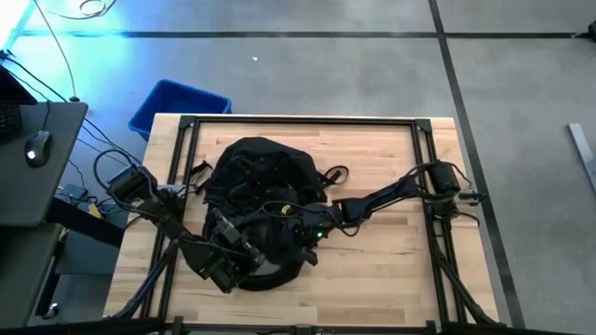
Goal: Unpack backpack
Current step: Remove the blue cellphone from the black back pack
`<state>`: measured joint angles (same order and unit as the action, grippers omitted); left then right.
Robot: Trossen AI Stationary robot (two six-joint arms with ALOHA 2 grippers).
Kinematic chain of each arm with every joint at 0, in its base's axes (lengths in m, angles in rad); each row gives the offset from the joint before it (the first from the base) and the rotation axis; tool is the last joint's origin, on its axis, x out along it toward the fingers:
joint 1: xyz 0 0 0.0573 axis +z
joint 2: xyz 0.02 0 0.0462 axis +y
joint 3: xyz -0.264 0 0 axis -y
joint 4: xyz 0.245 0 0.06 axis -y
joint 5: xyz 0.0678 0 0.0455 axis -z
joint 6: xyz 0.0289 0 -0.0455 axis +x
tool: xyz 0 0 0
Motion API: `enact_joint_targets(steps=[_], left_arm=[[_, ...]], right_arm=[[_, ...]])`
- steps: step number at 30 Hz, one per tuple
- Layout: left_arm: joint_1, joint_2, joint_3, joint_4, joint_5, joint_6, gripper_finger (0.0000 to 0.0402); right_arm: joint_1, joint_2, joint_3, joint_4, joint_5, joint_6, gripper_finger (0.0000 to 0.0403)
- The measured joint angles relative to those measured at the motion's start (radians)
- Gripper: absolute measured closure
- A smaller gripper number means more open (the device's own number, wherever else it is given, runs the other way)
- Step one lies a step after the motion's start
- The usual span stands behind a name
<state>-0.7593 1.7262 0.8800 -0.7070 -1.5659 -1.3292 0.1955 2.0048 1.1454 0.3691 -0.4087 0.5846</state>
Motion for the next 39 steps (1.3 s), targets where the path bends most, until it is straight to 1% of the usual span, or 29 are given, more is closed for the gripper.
enact_joint_targets(steps=[5,7,10,11,13,16,23,26,28,30,32,34,37,38,39], left_arm=[[0.000,-0.032,0.005,-0.002,0.007,0.059,0.0386],[0.000,-0.046,0.005,-0.002,0.007,0.069,0.0386],[0.001,-0.063,0.005,0.004,0.008,0.087,0.0386],[0.000,-0.067,0.006,0.005,0.008,0.098,0.0386],[-0.002,-0.069,0.006,0.007,0.006,0.111,0.0386],[-0.007,-0.069,0.006,0.007,0.002,0.112,0.0386],[-0.011,-0.069,0.006,0.011,-0.004,0.115,0.0386],[-0.011,-0.069,0.006,0.011,-0.006,0.115,0.0386],[-0.011,-0.070,0.006,0.007,-0.005,0.130,0.0386],[-0.011,-0.079,0.006,0.007,-0.002,0.159,0.0386],[-0.011,-0.098,0.006,0.006,0.002,0.198,0.0386],[-0.016,-0.125,0.011,0.005,0.010,0.247,0.0386],[-0.025,-0.176,0.015,0.007,0.016,0.316,0.0386],[-0.029,-0.191,0.015,0.007,0.024,0.335,0.0386],[-0.033,-0.206,0.015,0.007,0.039,0.353,0.0386]], right_arm=[[0.003,0.000,0.045,-0.026,0.002,0.004,0.0147],[0.009,0.001,0.068,-0.061,0.059,0.028,0.0147],[0.023,0.013,0.099,-0.178,0.182,0.030,0.0147],[0.026,0.025,0.107,-0.209,0.210,0.030,0.0147],[0.030,0.043,0.119,-0.222,0.229,0.033,0.0147],[0.031,0.082,0.152,-0.212,0.210,0.039,0.0147],[0.028,0.186,0.263,-0.215,0.111,0.040,0.0147],[0.027,0.231,0.326,-0.254,0.103,0.040,0.0149],[0.032,0.258,0.367,-0.300,0.117,0.035,0.0159],[0.038,0.285,0.407,-0.340,0.147,0.023,0.0179],[0.045,0.309,0.441,-0.375,0.181,0.009,0.0213],[0.050,0.326,0.463,-0.398,0.202,-0.003,0.0264],[0.053,0.330,0.469,-0.404,0.203,-0.009,0.0359],[0.054,0.326,0.469,-0.406,0.196,-0.019,0.0378],[0.055,0.320,0.469,-0.417,0.195,-0.030,0.0386]])
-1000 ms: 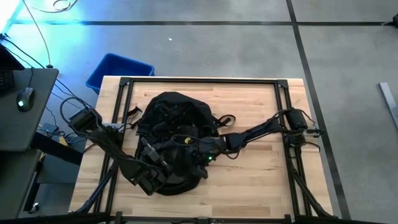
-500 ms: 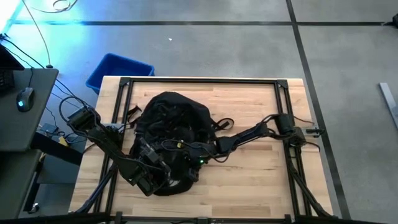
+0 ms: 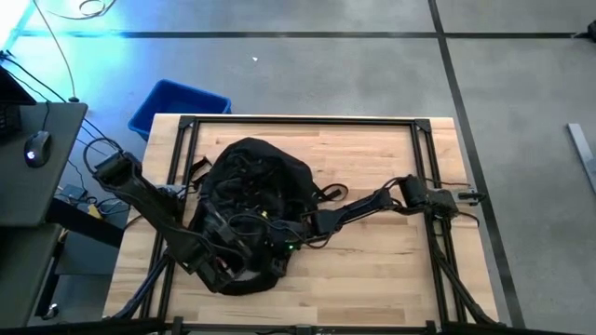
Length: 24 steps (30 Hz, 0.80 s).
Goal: Unpack backpack
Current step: Remove the blue cellphone from the black back pack
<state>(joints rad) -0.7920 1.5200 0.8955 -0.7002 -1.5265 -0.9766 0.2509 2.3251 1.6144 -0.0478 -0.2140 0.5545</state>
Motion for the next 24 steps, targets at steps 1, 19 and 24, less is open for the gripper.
enact_joint_targets(steps=[1,19,24], left_arm=[[-0.001,-0.012,0.000,0.000,0.018,0.013,0.0386],[-0.007,0.039,0.003,-0.005,0.227,-0.040,0.0379],[-0.007,0.039,0.003,-0.008,0.317,0.026,0.0317]], right_arm=[[0.001,-0.006,-0.001,-0.013,-0.001,-0.008,0.0389],[0.077,-0.225,-0.061,-0.524,0.172,-0.142,0.0402],[0.102,-0.227,-0.077,-0.517,0.200,-0.142,0.0402]])
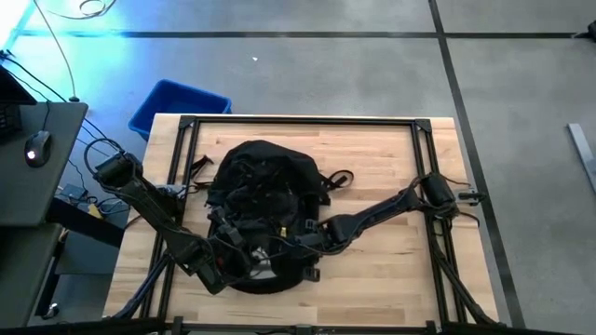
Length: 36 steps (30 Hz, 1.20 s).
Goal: Unpack backpack
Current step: Remove the blue cellphone from the black back pack
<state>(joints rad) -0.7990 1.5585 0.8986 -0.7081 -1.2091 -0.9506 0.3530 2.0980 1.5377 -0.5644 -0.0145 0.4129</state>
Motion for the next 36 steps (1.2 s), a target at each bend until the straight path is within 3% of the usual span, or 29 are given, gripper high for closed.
enact_joint_targets(steps=[4,7,11,13,16,23,28,31,33,36], left_arm=[[0.013,0.000,0.000,-0.024,-0.061,-0.050,0.0256],[0.026,0.000,-0.002,-0.066,-0.172,-0.178,0.0239],[0.018,0.000,-0.002,-0.114,-0.354,-0.286,0.0255],[0.020,-0.002,-0.002,-0.112,-0.359,-0.289,0.0273],[0.027,0.001,-0.002,-0.105,-0.364,-0.267,0.0299],[0.017,0.004,-0.003,-0.104,-0.353,-0.247,0.0341],[0.016,0.004,-0.003,-0.104,-0.356,-0.249,0.0348],[0.016,0.004,-0.003,-0.104,-0.358,-0.249,0.0348],[0.016,0.004,-0.003,-0.103,-0.359,-0.249,0.0348],[0.017,0.004,-0.003,-0.102,-0.360,-0.249,0.0348]], right_arm=[[0.009,-0.023,-0.005,0.075,0.043,-0.039,0.0402],[0.028,-0.062,-0.005,0.131,0.138,-0.088,0.0402],[0.083,-0.132,-0.003,0.161,0.367,-0.161,0.0403],[0.113,-0.159,-0.003,0.148,0.468,-0.201,0.0401],[0.155,-0.185,-0.003,0.132,0.515,-0.264,0.0387],[0.268,-0.205,-0.002,0.138,0.552,-0.442,0.0293],[0.320,-0.206,-0.002,0.186,0.770,-0.513,0.0208],[0.317,-0.202,0.000,0.191,0.842,-0.565,0.0159],[0.301,-0.186,0.000,0.192,0.838,-0.592,0.0137],[0.257,-0.141,0.000,0.206,0.750,-0.617,0.0126]])
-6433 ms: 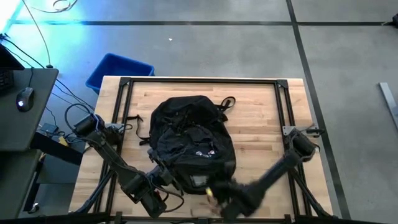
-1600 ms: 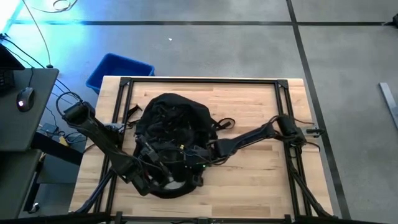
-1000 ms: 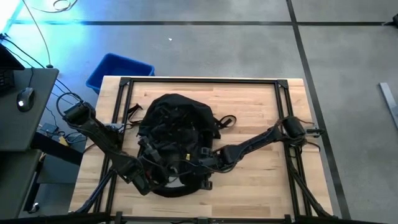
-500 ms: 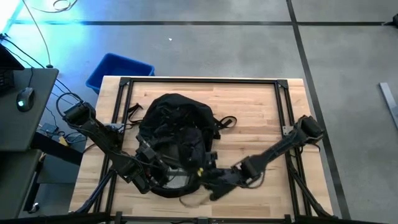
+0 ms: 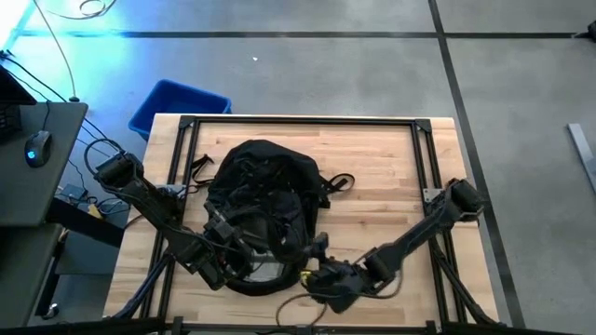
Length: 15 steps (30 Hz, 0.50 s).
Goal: Unpack backpack
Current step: Remove the blue cellphone from the black back pack
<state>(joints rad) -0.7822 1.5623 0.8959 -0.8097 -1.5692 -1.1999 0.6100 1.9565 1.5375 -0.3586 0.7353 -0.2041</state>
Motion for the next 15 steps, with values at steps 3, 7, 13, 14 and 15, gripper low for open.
enact_joint_targets(steps=[3,7,13,14,15], left_arm=[[0.004,0.000,0.000,0.004,0.000,0.000,0.0348],[-0.005,0.000,0.004,0.005,-0.003,0.042,0.0348],[-0.098,-0.004,0.080,0.022,0.045,0.340,0.0348],[-0.116,-0.004,0.098,0.024,0.049,0.386,0.0348],[-0.134,-0.004,0.114,0.027,0.050,0.423,0.0348]], right_arm=[[-0.037,0.051,0.000,0.068,0.056,-0.033,0.0136],[-0.089,0.061,0.000,0.147,0.121,-0.059,0.0216],[-0.191,0.013,0.015,0.152,0.135,-0.130,0.0380],[-0.215,-0.007,0.025,0.156,0.150,-0.138,0.0380],[-0.241,-0.028,0.035,0.156,0.161,-0.153,0.0380]])
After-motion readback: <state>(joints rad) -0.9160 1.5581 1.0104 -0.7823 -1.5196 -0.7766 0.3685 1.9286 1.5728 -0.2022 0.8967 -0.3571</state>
